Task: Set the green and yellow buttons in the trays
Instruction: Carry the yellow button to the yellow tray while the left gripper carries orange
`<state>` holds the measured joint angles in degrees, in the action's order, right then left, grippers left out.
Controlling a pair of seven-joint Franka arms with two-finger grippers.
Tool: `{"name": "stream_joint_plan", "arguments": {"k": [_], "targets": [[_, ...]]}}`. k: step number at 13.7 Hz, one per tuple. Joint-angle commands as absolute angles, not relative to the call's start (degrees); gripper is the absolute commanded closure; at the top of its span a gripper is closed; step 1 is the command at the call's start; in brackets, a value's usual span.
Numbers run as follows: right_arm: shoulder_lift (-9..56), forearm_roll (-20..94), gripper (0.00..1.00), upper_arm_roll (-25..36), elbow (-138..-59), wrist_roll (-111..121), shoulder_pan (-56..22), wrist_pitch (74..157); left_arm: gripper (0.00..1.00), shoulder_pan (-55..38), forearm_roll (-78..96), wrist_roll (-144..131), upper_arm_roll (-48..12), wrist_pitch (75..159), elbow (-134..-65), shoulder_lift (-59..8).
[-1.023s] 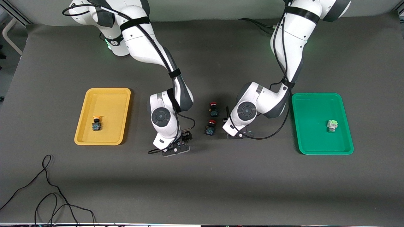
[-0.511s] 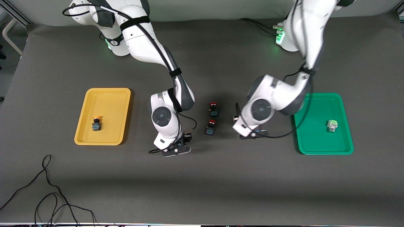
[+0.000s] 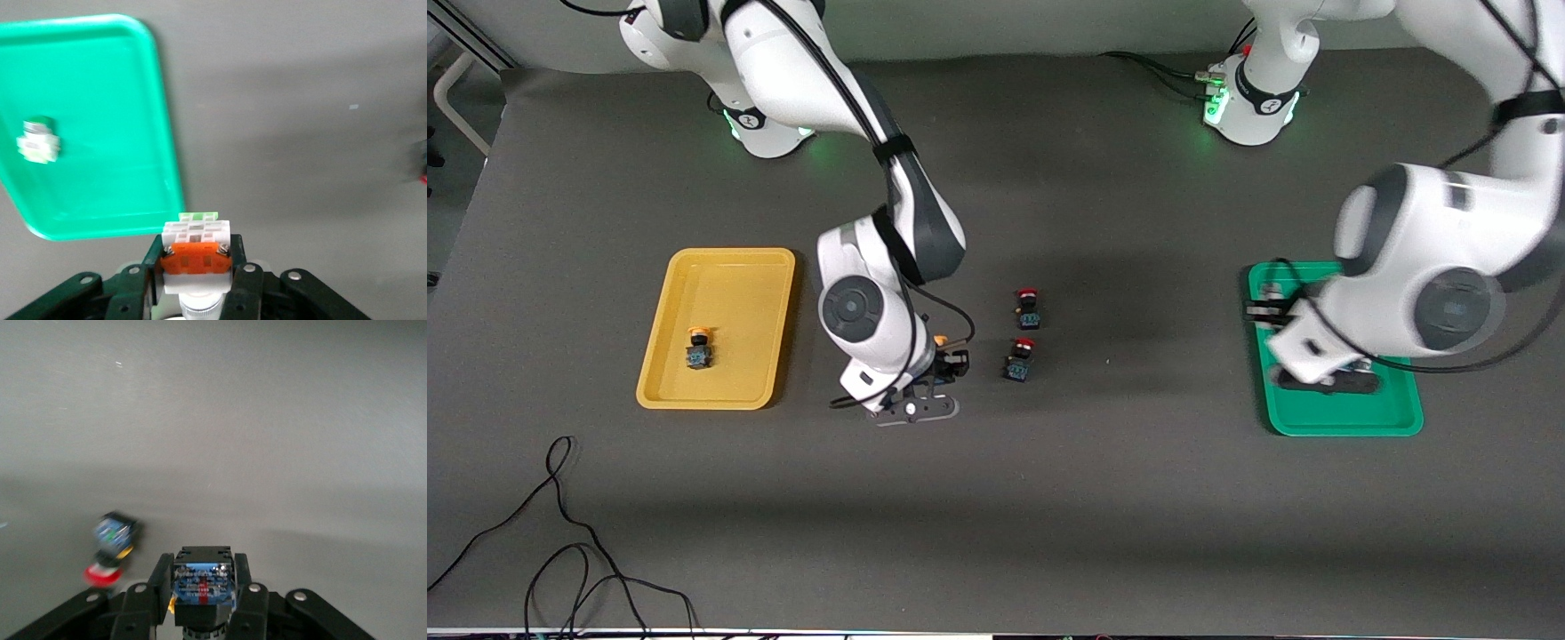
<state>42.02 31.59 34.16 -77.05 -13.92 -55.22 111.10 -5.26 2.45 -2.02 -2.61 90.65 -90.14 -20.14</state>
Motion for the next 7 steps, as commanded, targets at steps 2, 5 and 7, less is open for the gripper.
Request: {"name": "stream_joint_plan", "arguments": {"k": [2, 5, 7], "targets": [[33.9, 24.7, 0.93, 36.8, -80.8, -16.2, -55.7, 103.6, 1.00, -0.3, -4.3, 8.1, -3.3, 96.7, -93.3, -22.7], [25.8, 18.4, 0.95, 40.1, -91.3, -11.9, -55.5, 103.5, 1.00, 3.7, -5.5, 13.5, -3.3, 111.8, -102.8, -23.0], [22.2, 17.8, 0.95, 45.2, -97.5, -4.5, -55.6, 104.0, 1.00, 3.8, -5.5, 13.4, -3.2, 121.6, -109.7, -23.6]]}}
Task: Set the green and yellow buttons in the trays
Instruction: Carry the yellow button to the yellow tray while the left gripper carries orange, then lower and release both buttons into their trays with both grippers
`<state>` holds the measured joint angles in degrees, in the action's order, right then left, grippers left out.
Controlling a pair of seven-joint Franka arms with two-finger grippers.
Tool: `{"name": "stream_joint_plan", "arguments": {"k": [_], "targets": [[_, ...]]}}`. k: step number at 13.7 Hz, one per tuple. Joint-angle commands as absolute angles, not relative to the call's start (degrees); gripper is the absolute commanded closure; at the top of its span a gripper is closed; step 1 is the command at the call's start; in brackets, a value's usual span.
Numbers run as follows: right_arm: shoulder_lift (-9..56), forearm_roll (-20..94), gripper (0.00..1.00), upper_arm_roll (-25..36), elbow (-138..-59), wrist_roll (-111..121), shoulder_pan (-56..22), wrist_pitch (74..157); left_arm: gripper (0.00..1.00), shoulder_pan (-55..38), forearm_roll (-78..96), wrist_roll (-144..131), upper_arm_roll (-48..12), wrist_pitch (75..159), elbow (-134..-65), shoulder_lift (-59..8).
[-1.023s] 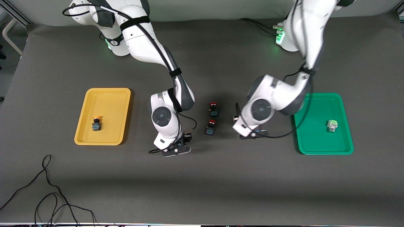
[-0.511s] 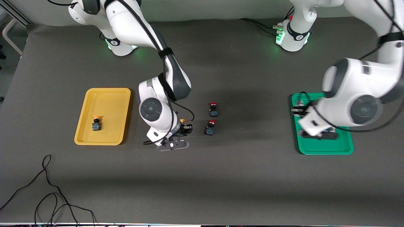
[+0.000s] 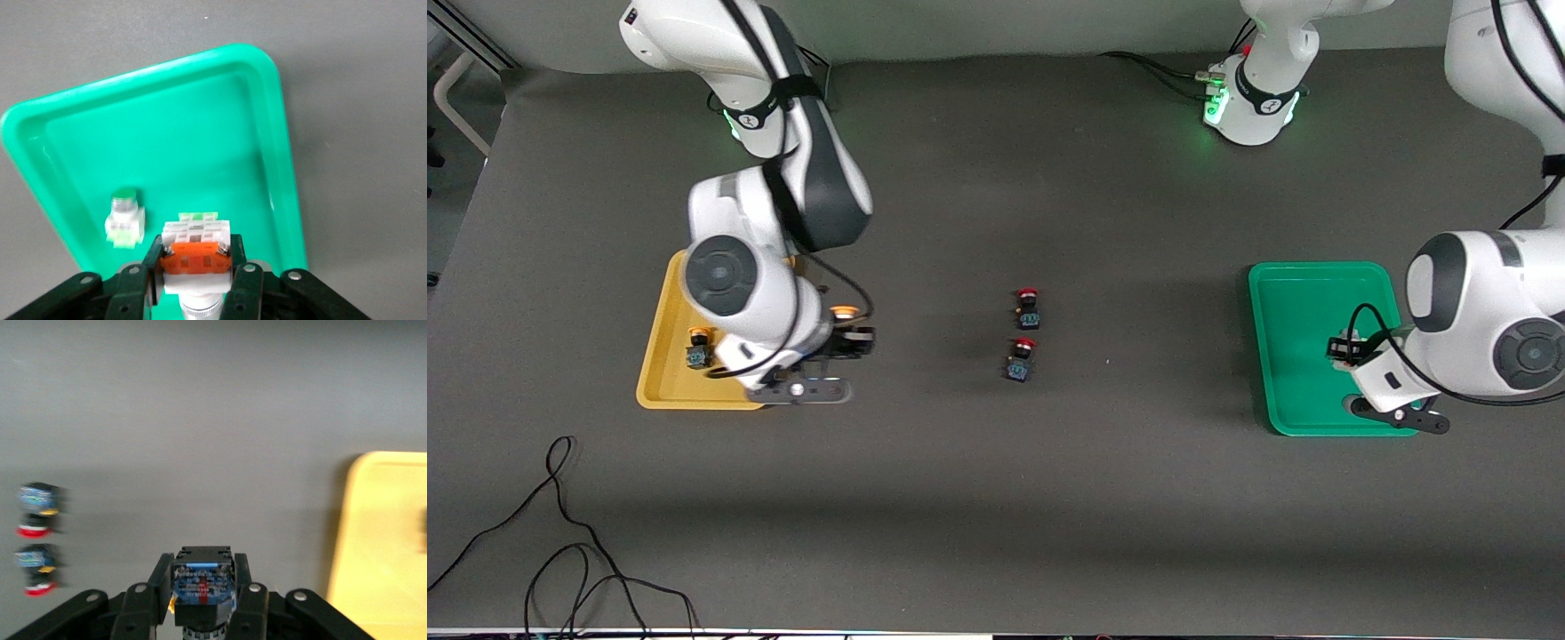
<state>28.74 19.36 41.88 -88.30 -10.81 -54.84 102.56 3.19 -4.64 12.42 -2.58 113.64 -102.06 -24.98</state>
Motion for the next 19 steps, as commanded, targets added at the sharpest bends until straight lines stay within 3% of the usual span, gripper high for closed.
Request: {"name": "stream_joint_plan", "arguments": {"k": [1, 4, 7, 8, 9, 12, 14, 15, 16, 17, 18, 19], "targets": [[21.4, 17.8, 0.95, 48.2, -100.5, 0.6, -55.7, 105.2, 1.00, 4.0, -5.5, 13.4, -3.1, 126.3, -112.8, -23.8], [19.9, 17.8, 0.95, 54.1, -108.9, 10.9, -55.6, 111.5, 1.00, 5.7, -5.6, 13.5, -3.1, 137.3, -119.3, -25.0], [20.4, 20.8, 0.95, 54.9, -121.3, 18.8, -54.8, 127.6, 1.00, 5.5, -5.6, 13.5, -3.1, 142.3, -122.6, -25.7], [21.3, 23.1, 0.95, 54.8, -124.5, 20.5, -54.9, 131.6, 0.38, 5.5, -5.6, 13.5, -3.1, 142.4, -122.5, -25.9], [23.5, 25.5, 0.95, 54.4, -126.3, 21.3, -54.9, 134.4, 0.00, 5.6, -5.6, 13.6, -3.1, 141.8, -122.4, -25.5], [30.3, 34.4, 0.95, 53.4, -126.4, 26.6, -54.9, 135.3, 0.00, 5.3, -5.6, 12.8, -3.5, 134.7, -120.1, -20.0], [32.8, 38.9, 0.95, 53.0, -126.3, 30.2, -54.8, 135.3, 0.00, 4.1, -5.0, 12.2, -3.8, 120.2, -114.2, -14.1], [33.7, 40.1, 0.86, 52.9, -126.0, 30.5, -54.8, 135.3, 0.00, 3.3, -4.7, 12.2, -3.9, 111.9, -109.1, -12.5], [33.9, 40.3, 0.45, 52.9, -125.9, 30.3, -54.9, 135.2, 0.00, 2.5, -4.2, 11.7, -3.8, 103.8, -103.1, -12.0], [33.7, 40.3, 0.12, 52.9, -125.7, 30.0, -54.9, 134.9, 0.00, 1.9, -4.0, 10.6, -3.8, 97.0, -96.9, -12.1], [33.3, 40.3, 0.00, 53.0, -125.4, 29.7, -55.3, 134.7, 0.00, 1.1, -4.0, 10.0, -3.8, 91.9, -91.9, -12.4], [32.8, 40.3, 0.00, 53.1, -125.2, 29.5, -55.5, 134.6, 0.00, 0.8, -4.0, 9.8, -3.8, 88.2, -88.2, -12.3]]}}
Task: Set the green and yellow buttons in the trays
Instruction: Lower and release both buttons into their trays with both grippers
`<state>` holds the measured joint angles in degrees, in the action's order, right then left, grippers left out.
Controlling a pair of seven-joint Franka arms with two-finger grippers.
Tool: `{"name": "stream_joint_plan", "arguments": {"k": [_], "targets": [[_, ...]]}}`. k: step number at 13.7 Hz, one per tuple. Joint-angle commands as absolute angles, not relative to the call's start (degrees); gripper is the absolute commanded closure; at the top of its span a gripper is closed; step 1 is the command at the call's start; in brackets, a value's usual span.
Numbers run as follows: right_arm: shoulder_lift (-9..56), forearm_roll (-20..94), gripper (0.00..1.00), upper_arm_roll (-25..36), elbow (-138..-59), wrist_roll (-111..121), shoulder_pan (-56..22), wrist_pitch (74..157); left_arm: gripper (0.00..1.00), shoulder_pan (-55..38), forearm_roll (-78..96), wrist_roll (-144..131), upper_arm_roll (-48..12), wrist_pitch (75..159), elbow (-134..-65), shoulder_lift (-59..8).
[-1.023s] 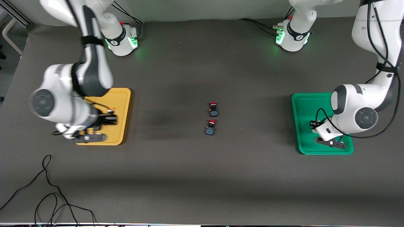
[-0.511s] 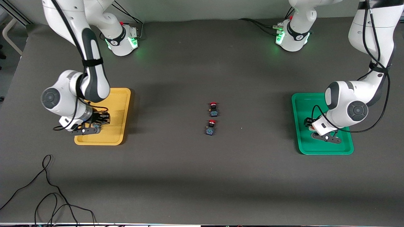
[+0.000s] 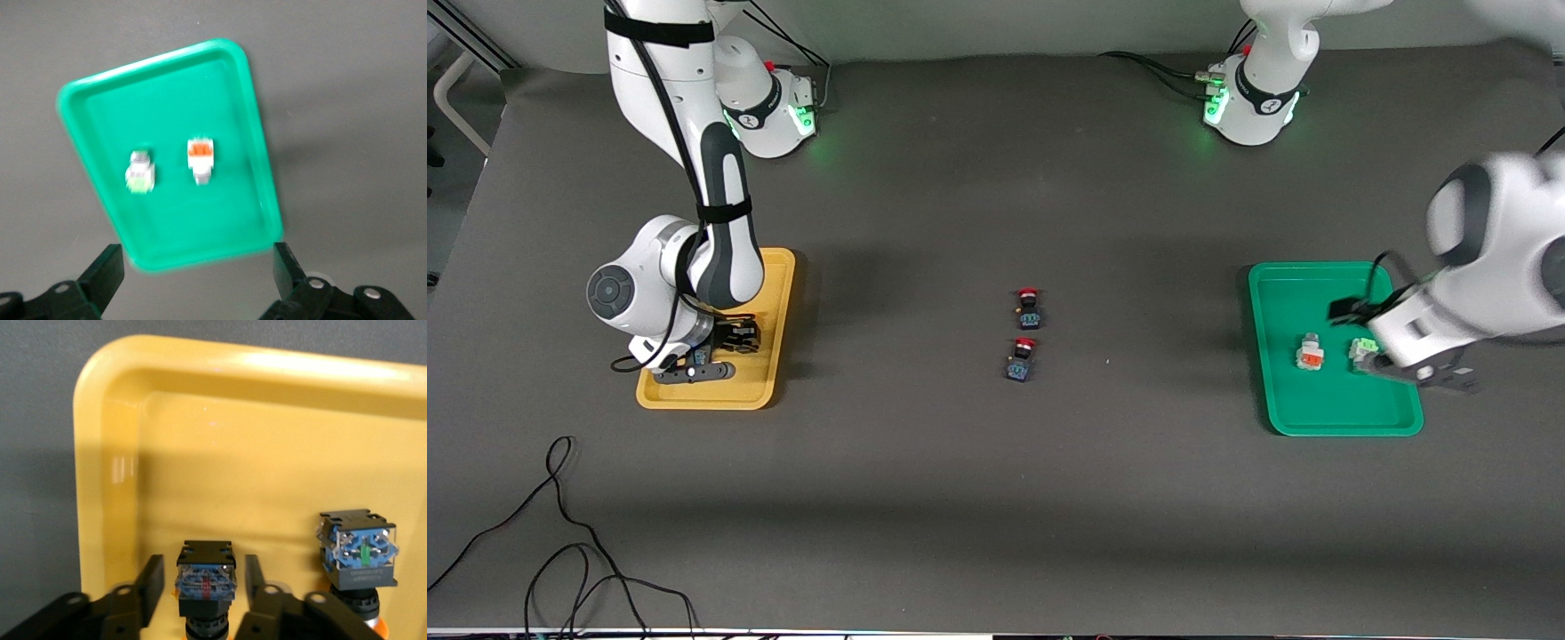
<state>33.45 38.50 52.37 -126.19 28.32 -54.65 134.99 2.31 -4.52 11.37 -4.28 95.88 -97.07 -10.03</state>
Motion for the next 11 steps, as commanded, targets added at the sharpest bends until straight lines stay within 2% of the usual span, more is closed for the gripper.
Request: {"name": "stream_joint_plan", "arguments": {"k": [1, 5, 8, 11], "targets": [[32.0, 40.3, 0.00, 53.3, -124.6, 29.3, -55.7, 134.0, 0.00, 0.9, -4.0, 9.1, -3.8, 85.0, -85.3, -12.0], [30.8, 37.8, 0.00, 56.9, -119.6, 27.4, -57.4, 124.2, 0.00, 0.9, -3.2, 4.7, -4.1, 78.8, -78.6, -11.3], [30.8, 33.2, 0.00, 65.0, -113.3, 21.1, -64.3, 113.9, 0.00, 0.9, -3.3, 4.3, -4.2, 76.4, -78.4, -11.2], [30.8, 30.2, 0.00, 68.8, -104.7, 15.1, -67.3, 101.8, 0.00, 0.9, -3.2, 4.3, -4.2, 76.3, -78.4, -11.2]]}}
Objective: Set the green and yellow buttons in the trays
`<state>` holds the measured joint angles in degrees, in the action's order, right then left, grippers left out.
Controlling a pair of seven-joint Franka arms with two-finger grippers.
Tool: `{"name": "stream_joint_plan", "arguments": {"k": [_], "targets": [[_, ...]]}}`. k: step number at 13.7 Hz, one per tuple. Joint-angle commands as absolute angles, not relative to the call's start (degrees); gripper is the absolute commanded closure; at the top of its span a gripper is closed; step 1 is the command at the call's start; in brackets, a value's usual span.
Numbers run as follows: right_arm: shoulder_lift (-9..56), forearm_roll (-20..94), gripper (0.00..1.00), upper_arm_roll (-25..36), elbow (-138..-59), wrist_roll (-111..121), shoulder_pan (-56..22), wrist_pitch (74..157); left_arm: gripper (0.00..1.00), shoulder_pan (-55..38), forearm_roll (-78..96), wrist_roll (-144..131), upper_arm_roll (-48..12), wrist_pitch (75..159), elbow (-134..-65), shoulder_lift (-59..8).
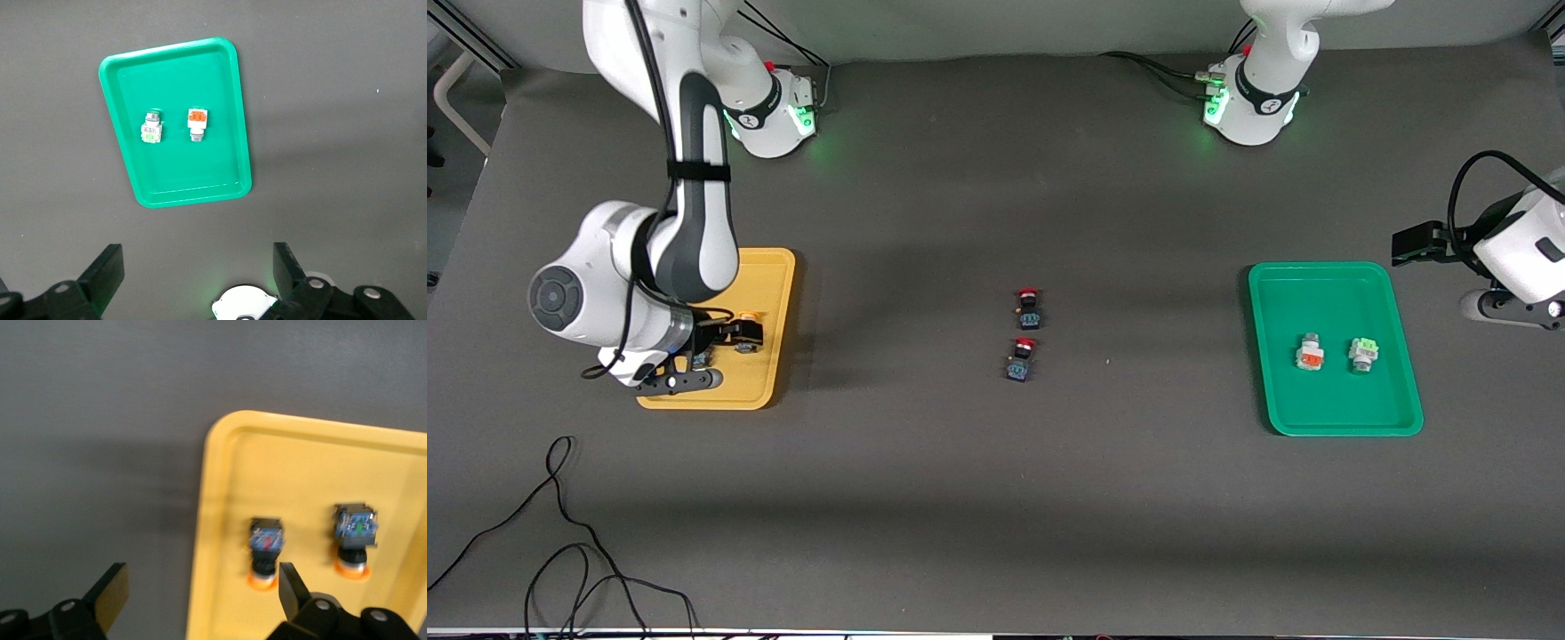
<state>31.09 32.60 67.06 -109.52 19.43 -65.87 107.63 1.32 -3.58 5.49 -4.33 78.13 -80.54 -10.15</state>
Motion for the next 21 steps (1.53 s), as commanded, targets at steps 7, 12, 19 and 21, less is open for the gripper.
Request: {"name": "stream_joint_plan", "arguments": {"k": [7, 12, 19, 21], "targets": [[30.7, 25.8, 0.00, 73.0, -87.2, 13.9, -67.3, 85.3, 0.00, -0.2, -3.3, 4.0, -4.3, 76.7, -82.4, -6.8], [22.2, 17.4, 0.00, 68.0, -86.0, 9.2, -64.8, 84.7, 0.00, 0.0, -3.1, 2.7, -4.2, 87.2, -92.7, 0.4], [8.4, 3.1, 0.00, 33.4, -86.8, 3.9, -35.0, 84.8, 0.00, -0.3, -3.3, -0.1, -4.3, 82.8, -85.7, -4.4], [6.5, 2.7, 0.00, 25.4, -87.1, 4.0, -25.6, 85.2, 0.00, 0.0, -3.3, 0.5, -4.3, 81.2, -84.9, -4.9]]}}
